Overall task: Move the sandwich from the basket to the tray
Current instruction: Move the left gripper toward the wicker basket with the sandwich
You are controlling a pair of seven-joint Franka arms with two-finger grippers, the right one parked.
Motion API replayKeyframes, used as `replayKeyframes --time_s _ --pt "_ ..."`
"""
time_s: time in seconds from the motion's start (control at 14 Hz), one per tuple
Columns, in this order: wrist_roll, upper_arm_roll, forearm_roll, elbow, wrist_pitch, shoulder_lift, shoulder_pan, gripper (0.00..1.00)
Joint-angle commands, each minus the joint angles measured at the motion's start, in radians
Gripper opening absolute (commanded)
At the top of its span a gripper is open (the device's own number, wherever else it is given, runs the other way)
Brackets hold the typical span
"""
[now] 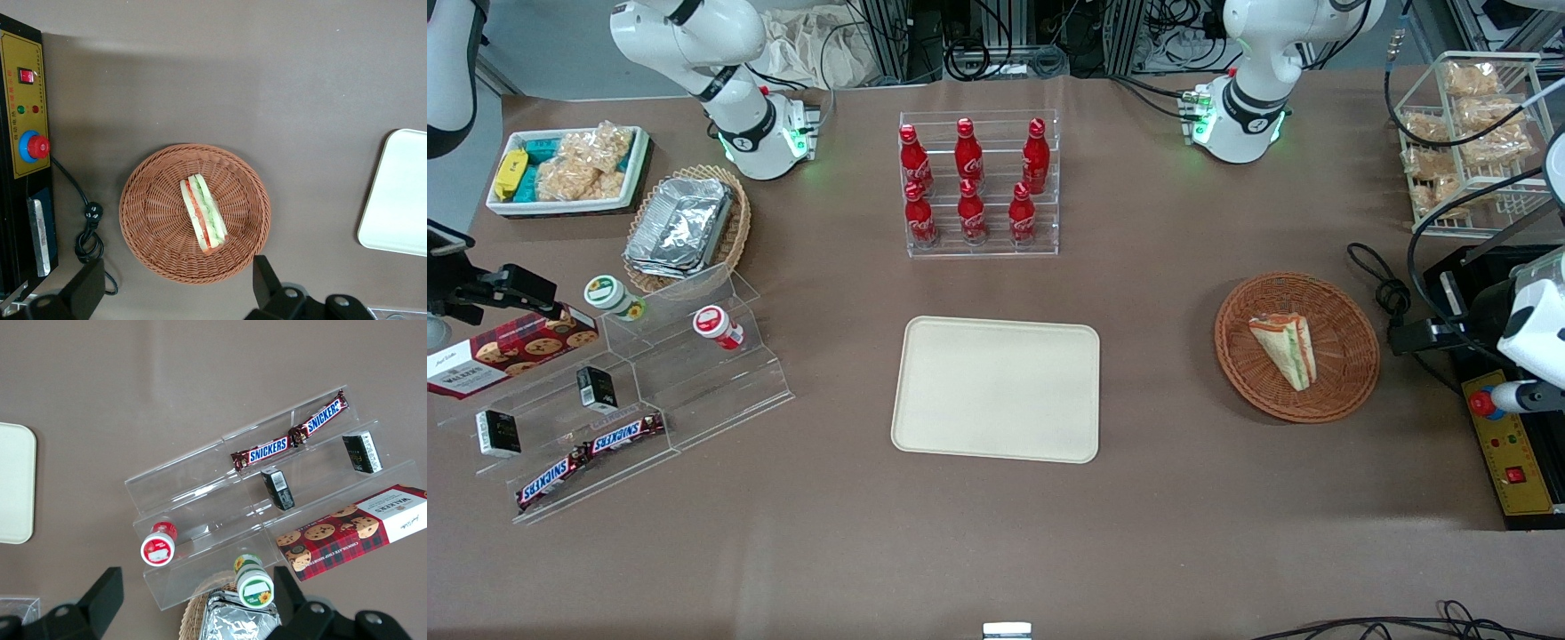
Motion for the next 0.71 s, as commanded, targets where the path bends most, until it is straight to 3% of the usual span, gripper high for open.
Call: replayKeyframes --time_s 0.0,0.64 --pt "0.000 0.008 0.016 -0.010 0.006 -0.010 -0.014 0.99" --pt "-0.003 -0.001 0.004 -0.013 -0.002 -0.002 -0.025 0.99"
